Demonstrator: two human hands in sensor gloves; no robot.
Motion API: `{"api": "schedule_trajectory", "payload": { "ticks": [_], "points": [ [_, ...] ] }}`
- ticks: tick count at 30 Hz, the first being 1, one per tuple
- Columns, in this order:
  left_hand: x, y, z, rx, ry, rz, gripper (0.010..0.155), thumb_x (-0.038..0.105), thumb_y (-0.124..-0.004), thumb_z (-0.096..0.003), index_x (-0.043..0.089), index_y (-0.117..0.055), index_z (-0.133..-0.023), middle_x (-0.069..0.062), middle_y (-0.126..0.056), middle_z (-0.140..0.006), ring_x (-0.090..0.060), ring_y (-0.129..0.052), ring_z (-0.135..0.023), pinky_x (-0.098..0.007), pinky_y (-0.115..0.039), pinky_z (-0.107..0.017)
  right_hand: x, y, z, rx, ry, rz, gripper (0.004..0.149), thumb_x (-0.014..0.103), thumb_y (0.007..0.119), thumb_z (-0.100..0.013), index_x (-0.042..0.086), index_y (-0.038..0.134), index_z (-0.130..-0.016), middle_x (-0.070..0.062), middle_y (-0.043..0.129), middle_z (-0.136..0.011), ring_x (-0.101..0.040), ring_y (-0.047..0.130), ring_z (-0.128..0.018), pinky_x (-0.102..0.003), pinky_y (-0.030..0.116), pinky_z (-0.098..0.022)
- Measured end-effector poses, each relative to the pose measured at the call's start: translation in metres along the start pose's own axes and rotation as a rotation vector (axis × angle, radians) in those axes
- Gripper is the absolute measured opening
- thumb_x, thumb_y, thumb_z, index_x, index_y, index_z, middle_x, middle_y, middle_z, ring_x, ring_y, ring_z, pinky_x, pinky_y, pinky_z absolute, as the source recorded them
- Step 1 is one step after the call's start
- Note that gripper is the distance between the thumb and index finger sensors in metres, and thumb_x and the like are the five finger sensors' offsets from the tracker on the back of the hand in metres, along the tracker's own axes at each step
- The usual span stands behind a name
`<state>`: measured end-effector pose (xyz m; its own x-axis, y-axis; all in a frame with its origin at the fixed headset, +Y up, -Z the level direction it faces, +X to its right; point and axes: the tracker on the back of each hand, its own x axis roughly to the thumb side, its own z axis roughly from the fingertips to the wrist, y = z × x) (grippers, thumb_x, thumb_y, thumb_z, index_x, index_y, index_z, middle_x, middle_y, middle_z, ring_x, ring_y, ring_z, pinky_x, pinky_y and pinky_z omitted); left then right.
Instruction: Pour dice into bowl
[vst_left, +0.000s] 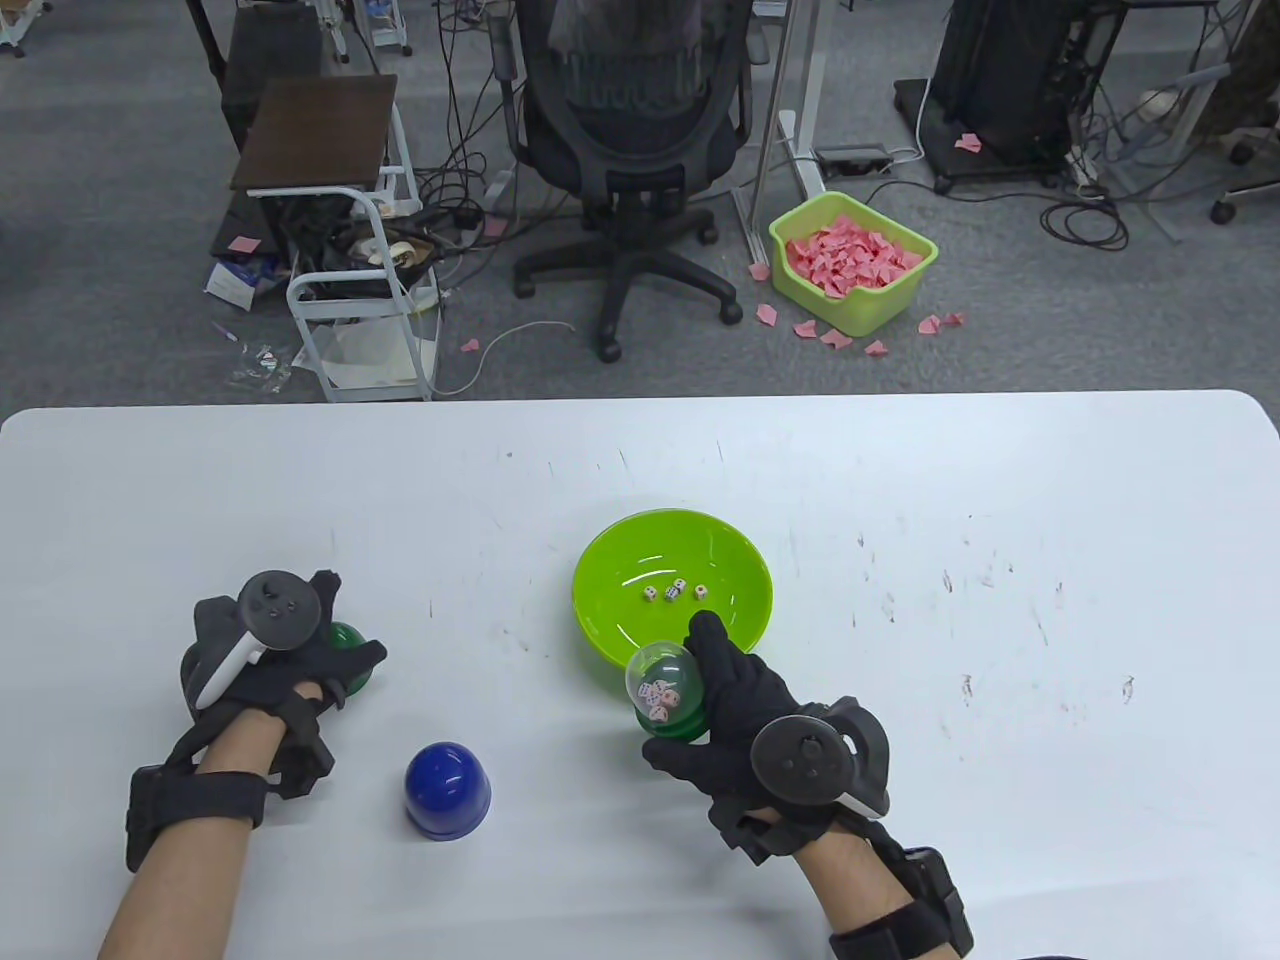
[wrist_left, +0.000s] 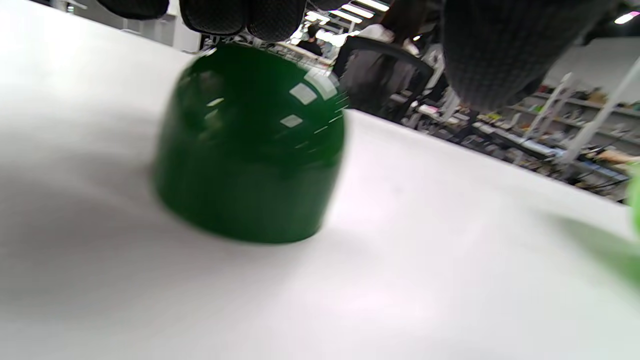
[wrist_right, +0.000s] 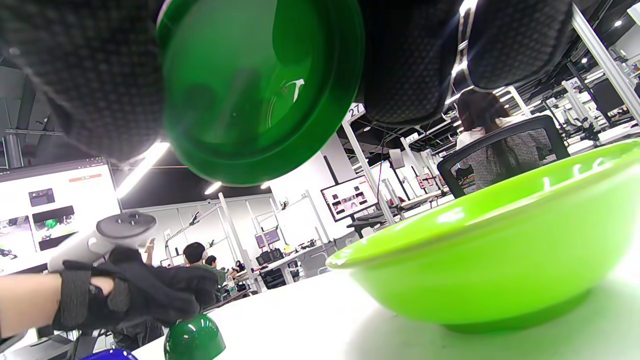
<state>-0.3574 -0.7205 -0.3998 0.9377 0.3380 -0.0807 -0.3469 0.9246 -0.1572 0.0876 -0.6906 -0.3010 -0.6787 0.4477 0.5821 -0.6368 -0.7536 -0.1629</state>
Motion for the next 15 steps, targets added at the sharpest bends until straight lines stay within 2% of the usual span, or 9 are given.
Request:
{"api": "schedule_trajectory", "payload": {
  "ticks": [7,15],
  "points": [
    [0.067,0.02,0.022,0.015,-0.245,0.07,0.093,0.062,-0.084,-0.0417,0.024,-0.035,-0.111,-0.013,-0.048,-0.116,-0.042,-0.051,-0.107,-0.066,-0.049,-0.077,0.003,0.003,0.0,0.023,-0.012,0.026,0.112,0.052,0.096,-0.035,-0.005,0.03,-0.107,-0.032,0.069,-0.101,-0.049,0.085,-0.072,-0.072,0.068,-0.058],
    [0.151,0.014,0.056,-0.045,-0.513,0.109,0.09,0.063,-0.082,-0.0427,0.023,-0.038,-0.111,-0.013,-0.053,-0.115,-0.042,-0.056,-0.106,-0.067,-0.05,-0.077,0.008,0.008,0.0,0.048,-0.031,0.041,0.113,0.051,0.096,-0.034,-0.005,0.03,-0.107,-0.032,0.069,-0.1,-0.049,0.086,-0.072,-0.072,0.068,-0.058]
  ]
}}
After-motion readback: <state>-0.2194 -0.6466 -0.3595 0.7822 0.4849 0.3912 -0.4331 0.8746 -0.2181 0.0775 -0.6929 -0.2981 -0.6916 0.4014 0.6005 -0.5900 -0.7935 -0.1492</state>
